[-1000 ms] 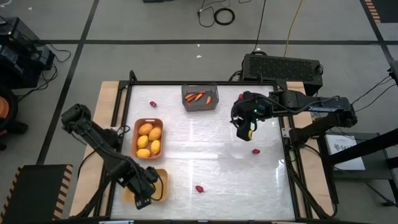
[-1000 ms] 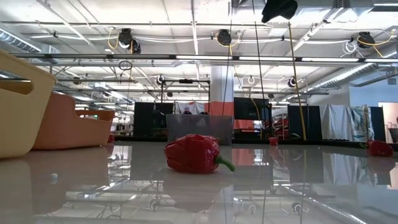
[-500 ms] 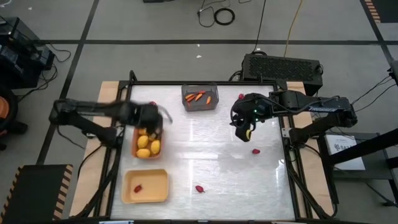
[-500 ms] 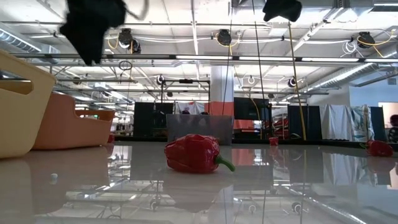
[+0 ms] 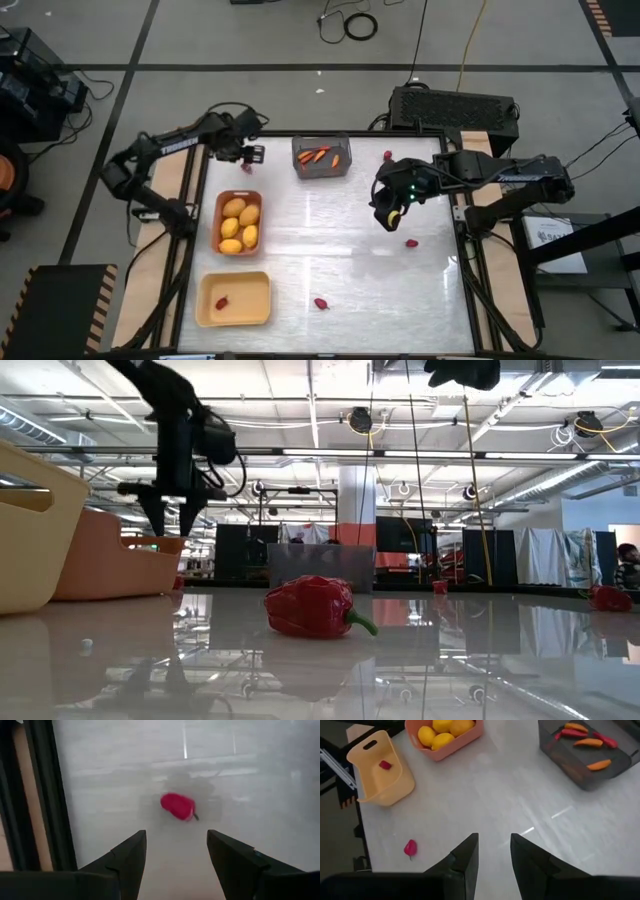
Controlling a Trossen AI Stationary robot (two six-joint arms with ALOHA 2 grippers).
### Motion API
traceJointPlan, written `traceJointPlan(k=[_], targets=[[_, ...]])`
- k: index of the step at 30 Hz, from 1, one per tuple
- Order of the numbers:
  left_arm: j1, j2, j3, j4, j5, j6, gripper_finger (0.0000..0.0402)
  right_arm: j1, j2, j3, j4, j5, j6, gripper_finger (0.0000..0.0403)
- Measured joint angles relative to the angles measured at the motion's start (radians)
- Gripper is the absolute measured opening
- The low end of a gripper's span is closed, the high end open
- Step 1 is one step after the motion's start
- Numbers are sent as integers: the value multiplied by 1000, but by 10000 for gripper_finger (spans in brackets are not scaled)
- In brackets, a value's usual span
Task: Sort produce into baskets
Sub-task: Put the red bell pepper into the yellow bin
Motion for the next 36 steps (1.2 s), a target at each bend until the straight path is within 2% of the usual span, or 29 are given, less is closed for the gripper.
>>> traceJointPlan(k=[5,15,27,36], targets=[[22,68,0,50,17,-5,217,25,0,0,0,28,-7,105],[28,209,0,71,26,-183,217,28,0,0,0,30,-78,105],[30,267,0,166,19,-212,217,28,0,0,-49,29,-141,105],[39,326,3,170,31,-212,217,28,0,0,-51,27,-150,105]])
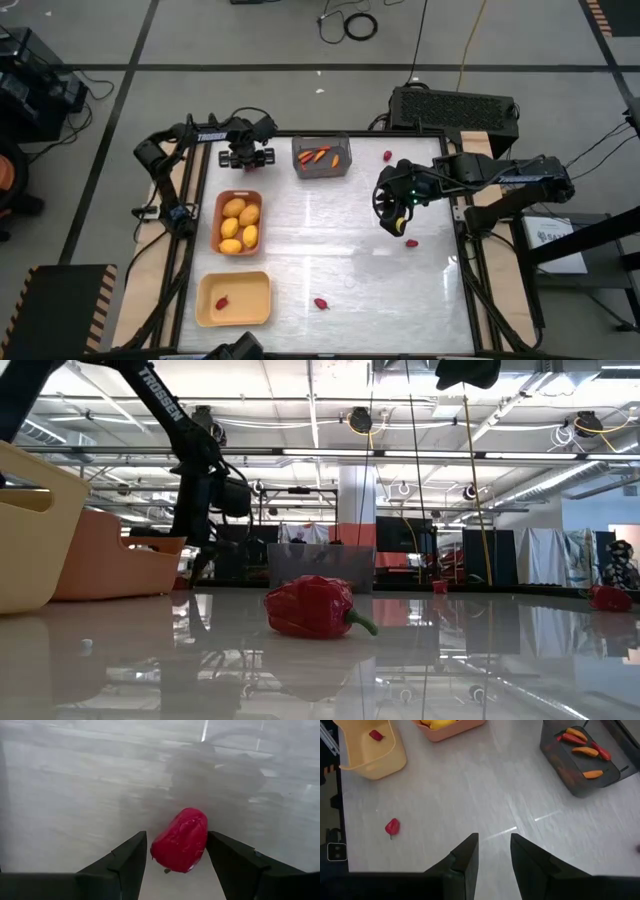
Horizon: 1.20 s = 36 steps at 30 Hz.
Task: Sort produce into baskets
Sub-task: Put the red bell pepper into the yellow bin
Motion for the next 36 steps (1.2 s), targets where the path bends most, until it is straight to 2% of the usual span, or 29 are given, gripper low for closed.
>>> traceJointPlan(k=[8,19,24,30,36], targets=[[-1,3,0,13,-7,37,209,0,0,0,0,-2,0,105],[-11,-13,1,20,4,83,107,0,0,0,0,-3,18,105],[-47,-79,16,-15,0,150,87,0,0,0,0,-3,18,105],[-166,-222,15,-170,44,225,96,0,0,0,0,-3,-13,105],[-417,-406,15,-333,253,211,97,0,0,0,17,-3,-83,105]])
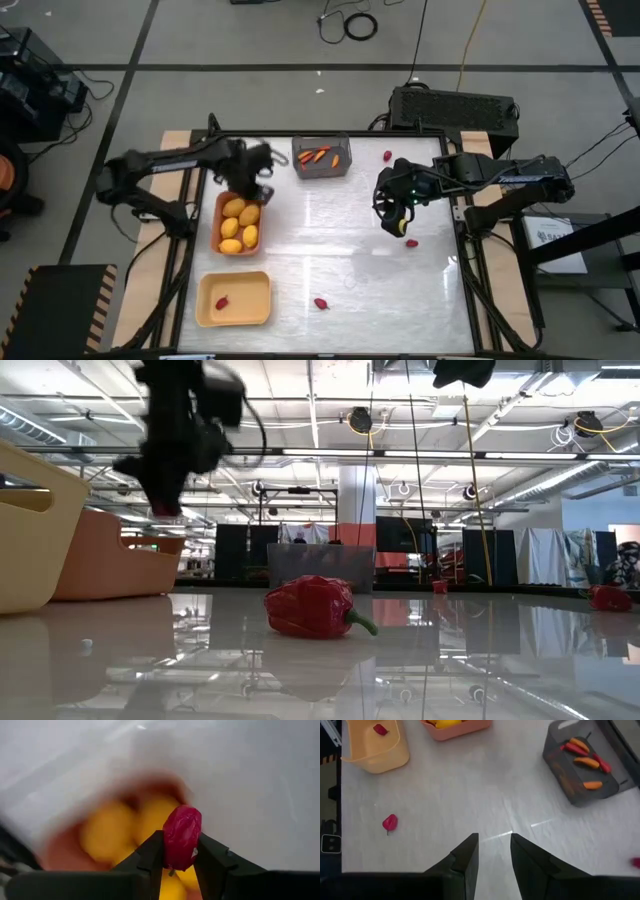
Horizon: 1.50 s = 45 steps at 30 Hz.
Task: Sort produce into baskets
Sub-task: Put the red bell pepper into the yellow bin
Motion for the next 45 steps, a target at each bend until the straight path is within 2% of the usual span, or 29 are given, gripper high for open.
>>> traceJointPlan(k=[2,7,10,14,17,20,22,26,35,39,45], targets=[[-101,-58,0,-5,58,-41,97,0,0,0,16,0,-27,105],[-369,-159,0,15,120,-217,98,-2,0,0,54,0,-105,105],[-530,-175,0,36,177,-326,98,-8,0,0,77,0,-135,105],[-748,-160,0,138,227,-393,98,-10,0,0,91,0,-167,105],[-887,-133,0,259,218,-393,98,-10,0,0,100,0,-172,105],[-976,-95,1,309,142,-394,98,-10,1,0,106,0,-172,105],[-1006,-64,1,307,114,-411,98,-10,6,0,106,0,-172,105],[-1035,4,1,307,125,-418,109,-10,21,0,110,0,-176,105],[-1036,98,1,310,117,-280,194,-10,82,-1,109,-7,-173,105],[-1031,122,1,393,68,-122,211,-9,105,-1,102,-65,-145,105],[-1006,143,1,666,-142,260,212,14,100,-1,48,-84,-69,105]])
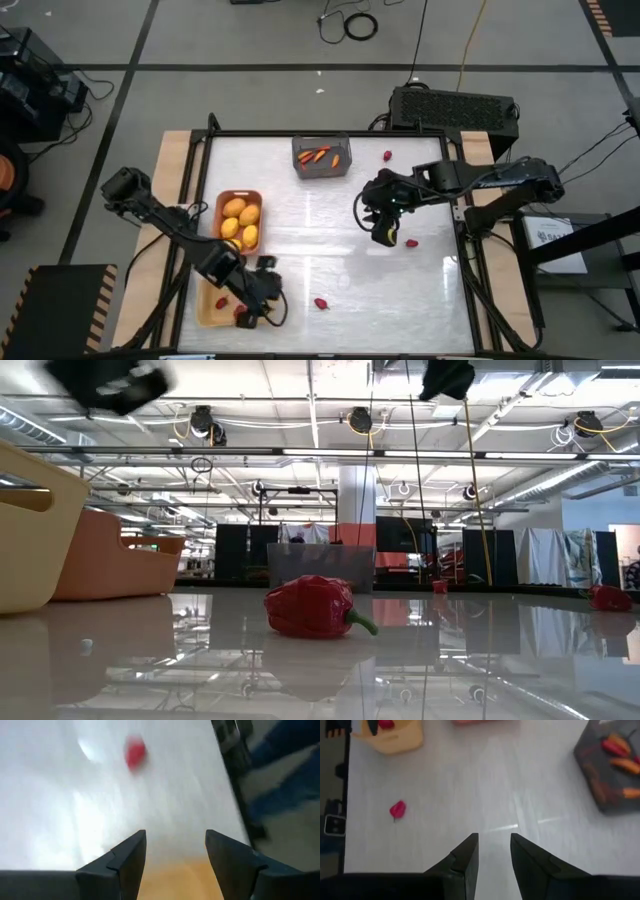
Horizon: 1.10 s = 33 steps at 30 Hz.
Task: Sort produce into baskets
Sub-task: Put the red bell pepper into the yellow bin
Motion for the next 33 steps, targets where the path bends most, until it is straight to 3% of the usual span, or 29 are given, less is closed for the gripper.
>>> traceJointPlan(k=[4,10,15,25,29,33], targets=[[76,32,0,105,-98,159,212,30,-20,0,-85,4,51,105],[202,137,4,271,-26,282,212,102,-53,0,-232,42,129,105],[255,235,97,314,-20,398,212,158,-147,-42,-278,106,191,105],[387,387,317,313,25,372,212,163,-414,-458,-115,118,357,105],[394,390,340,285,52,418,212,163,-436,-601,-35,124,348,110],[375,391,341,281,52,457,223,163,-425,-702,10,110,317,139]])
